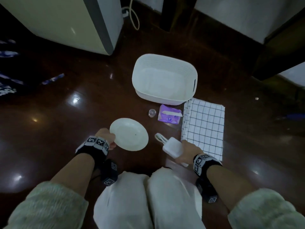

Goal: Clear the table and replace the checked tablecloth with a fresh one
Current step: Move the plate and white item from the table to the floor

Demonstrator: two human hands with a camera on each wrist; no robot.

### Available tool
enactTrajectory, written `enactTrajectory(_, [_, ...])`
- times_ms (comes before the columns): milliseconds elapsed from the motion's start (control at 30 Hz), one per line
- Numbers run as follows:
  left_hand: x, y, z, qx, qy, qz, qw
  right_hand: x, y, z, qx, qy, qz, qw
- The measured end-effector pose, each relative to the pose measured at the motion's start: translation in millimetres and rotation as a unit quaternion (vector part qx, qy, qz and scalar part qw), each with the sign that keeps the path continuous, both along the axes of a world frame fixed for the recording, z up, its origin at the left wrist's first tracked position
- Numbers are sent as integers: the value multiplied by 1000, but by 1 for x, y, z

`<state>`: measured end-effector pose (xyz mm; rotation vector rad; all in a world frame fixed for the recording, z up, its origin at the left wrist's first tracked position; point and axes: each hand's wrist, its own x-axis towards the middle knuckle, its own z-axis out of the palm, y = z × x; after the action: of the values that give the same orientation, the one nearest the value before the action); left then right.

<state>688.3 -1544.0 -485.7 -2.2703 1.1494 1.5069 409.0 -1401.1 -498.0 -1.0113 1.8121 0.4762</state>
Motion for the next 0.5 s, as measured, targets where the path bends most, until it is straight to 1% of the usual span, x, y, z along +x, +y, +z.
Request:
enactTrajectory(33, [1, -6, -12, 1, 2, -15, 1000, 0, -7, -9, -5, 2, 28, 1000])
enactTrajectory(133, [2, -22, -72, 1, 5, -51, 999, -3, -25, -76, -29, 6, 69, 997])
enactTrajectory(267, [8, -39, -138, -65, 0, -72, 995, -8, -49, -146, -67, 35, 106, 991])
enactTrajectory(400, [12, -48, -183, -103, 3, -64, 993, -14, -64, -197, -118, 76, 157, 978])
enactTrajectory(500, [14, -53, -205, -101, 14, -62, 993, -16, -68, -217, -130, 88, 170, 973])
